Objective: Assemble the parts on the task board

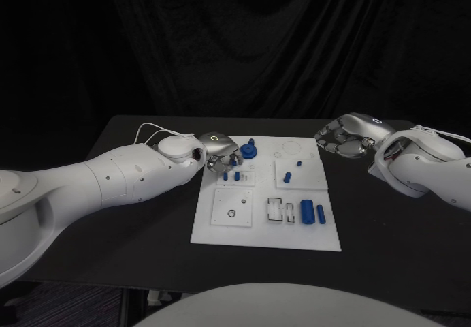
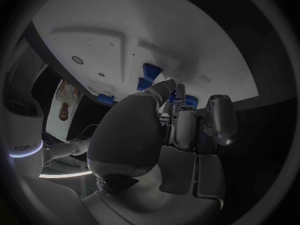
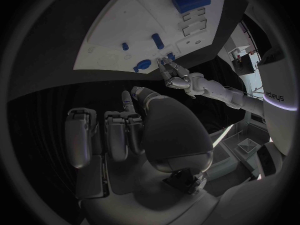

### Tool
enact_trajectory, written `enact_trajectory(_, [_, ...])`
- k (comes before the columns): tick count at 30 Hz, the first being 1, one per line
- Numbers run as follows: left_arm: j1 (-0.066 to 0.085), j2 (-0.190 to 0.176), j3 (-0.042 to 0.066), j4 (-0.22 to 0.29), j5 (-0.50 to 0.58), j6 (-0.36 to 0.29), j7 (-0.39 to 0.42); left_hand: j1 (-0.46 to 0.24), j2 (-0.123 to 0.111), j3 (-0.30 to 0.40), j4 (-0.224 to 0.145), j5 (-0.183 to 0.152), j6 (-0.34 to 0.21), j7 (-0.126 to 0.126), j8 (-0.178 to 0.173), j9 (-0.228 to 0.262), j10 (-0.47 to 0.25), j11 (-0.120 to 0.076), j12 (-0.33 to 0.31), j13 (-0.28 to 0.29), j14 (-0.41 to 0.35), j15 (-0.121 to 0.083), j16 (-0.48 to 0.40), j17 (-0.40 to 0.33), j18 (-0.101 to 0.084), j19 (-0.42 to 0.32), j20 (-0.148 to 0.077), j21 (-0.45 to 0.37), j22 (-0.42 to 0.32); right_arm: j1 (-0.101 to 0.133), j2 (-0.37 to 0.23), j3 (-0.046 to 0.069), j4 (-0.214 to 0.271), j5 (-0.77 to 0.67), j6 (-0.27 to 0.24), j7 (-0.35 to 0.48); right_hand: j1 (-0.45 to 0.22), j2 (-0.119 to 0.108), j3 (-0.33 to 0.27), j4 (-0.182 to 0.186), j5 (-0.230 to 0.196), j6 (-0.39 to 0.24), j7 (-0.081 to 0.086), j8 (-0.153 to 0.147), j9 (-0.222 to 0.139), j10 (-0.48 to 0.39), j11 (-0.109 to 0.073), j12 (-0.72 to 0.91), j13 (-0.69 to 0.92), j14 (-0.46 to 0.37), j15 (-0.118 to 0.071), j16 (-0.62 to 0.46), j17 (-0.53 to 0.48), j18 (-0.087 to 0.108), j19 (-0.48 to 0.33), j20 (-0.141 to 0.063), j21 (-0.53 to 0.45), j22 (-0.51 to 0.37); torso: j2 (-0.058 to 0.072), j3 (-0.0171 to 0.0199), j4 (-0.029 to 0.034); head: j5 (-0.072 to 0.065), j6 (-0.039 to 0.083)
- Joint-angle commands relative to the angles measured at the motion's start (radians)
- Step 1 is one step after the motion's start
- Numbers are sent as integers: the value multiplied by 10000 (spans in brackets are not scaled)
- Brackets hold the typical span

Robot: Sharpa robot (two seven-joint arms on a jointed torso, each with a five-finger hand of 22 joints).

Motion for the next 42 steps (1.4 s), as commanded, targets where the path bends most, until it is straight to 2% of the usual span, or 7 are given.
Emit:
enact_trajectory(1, [-33, -11, 7, 9, -15, 171, 34, -9, -109, 63, 15, -104, -159, -34, -25, -58, 10, 39, -65, -9, -54, 52, -38, -6, 121, -49, 61, -46, 1647, -23, -7, 7, 6, -18, 71, -201, -100, 38, 60, -8, 56, 38, -4, 4, -1, 1035, 70, 26, 2634, 1039, 80, 29, 2634, 35, 643, 72, -23, 2378, 2, -3, 2, 8, -1])
enact_trajectory(15, [-45, -135, 7, -93, -16, -776, -139, 16, -121, 8, 22, -133, -1184, -412, -28, -441, 244, 35, -60, 116, 30, 47, 37, 99, 96, 66, 73, 74, 1693, -23, -49, 7, 22, -18, 101, -220, -102, 33, 62, -14, 55, 42, -3, 5, -2, 1035, 72, 26, 2634, 1039, 81, 29, 2634, 36, 642, 72, -26, 2377, -6, -1, 11, -31, -1])
enact_trajectory(26, [-44, -708, 7, 53, -17, -3210, -471, 77, -141, -55, -13, -61, -1367, -503, -10, -584, 378, 28, 59, 316, 171, 14, 94, 229, 55, 231, 41, 285, 1752, -24, -159, 8, 46, -18, -21, -145, -106, 13, 64, -31, 55, 15, -8, -14, -12, 1035, 65, 26, 2634, 1039, 81, 29, 2634, 40, 633, 74, -40, 2371, 3, -9, -9, 98, -1])
enact_trajectory(32, [-46, -1387, 6, 507, -17, -4568, -472, 197, -110, -241, 43, 16, -3050, -1050, -36, -1207, -89, 69, 534, 887, -412, 17, -497, -1054, 111, 80, 41, -54, 1667, -25, -184, 7, 39, -18, 15, 93, -107, 7, 68, -38, 56, 5, -11, -20, -15, 1035, 63, 26, 2634, 1039, 79, 29, 2634, 44, 624, 73, -57, 2365, 3, -13, 21, 104, -1])
enact_trajectory(36, [-51, -2127, 3, 1400, 211, -5576, -118, 90, -207, -470, 523, -57, -2699, -886, 46, -1257, -1414, 333, 1288, 1666, -2977, 261, -4002, -5963, 504, -1216, 239, -2381, 1039, -40, -261, 6, 63, -393, -197, 693, 103, -112, 265, -287, 83, -42, 62, -38, -46, 37, 122, -782, 1782, 871, 109, -417, 2159, 135, 432, 82, -393, 2241, -10, -11, 48, 75, -1])
enact_trajectory(38, [-53, -2477, 1, 1852, 681, -6019, 318, 36, -302, -566, 988, -232, -1993, -990, 144, -1166, -2440, 302, 1632, 1972, -4225, 513, -5707, -6723, 1189, -3999, 404, -7091, -416, -57, -326, 6, 109, -781, -328, 846, 243, -334, 484, -422, 104, -108, 66, -41, -73, -2000, 116, -2553, 152, 544, 106, -1325, 1210, 257, 178, 86, -856, 2068, -17, -15, 56, 60, -1])
enact_trajectory(42, [-67, -3184, -2, 2720, 3071, -6069, 1644, -898, -219, -997, 2235, -216, -1424, -402, 207, -1210, -3649, 718, 1847, 1875, -5726, 1053, -7190, -7165, 830, -5508, 922, -8728, -1081, -84, -310, 5, 113, -1624, -490, 885, 269, -618, 764, -482, 96, -71, 54, -24, -81, -4080, 126, -4725, -1721, 501, 95, -1581, 921, 311, 66, 78, -1122, 1974, -22, -14, 75, 56, -1])
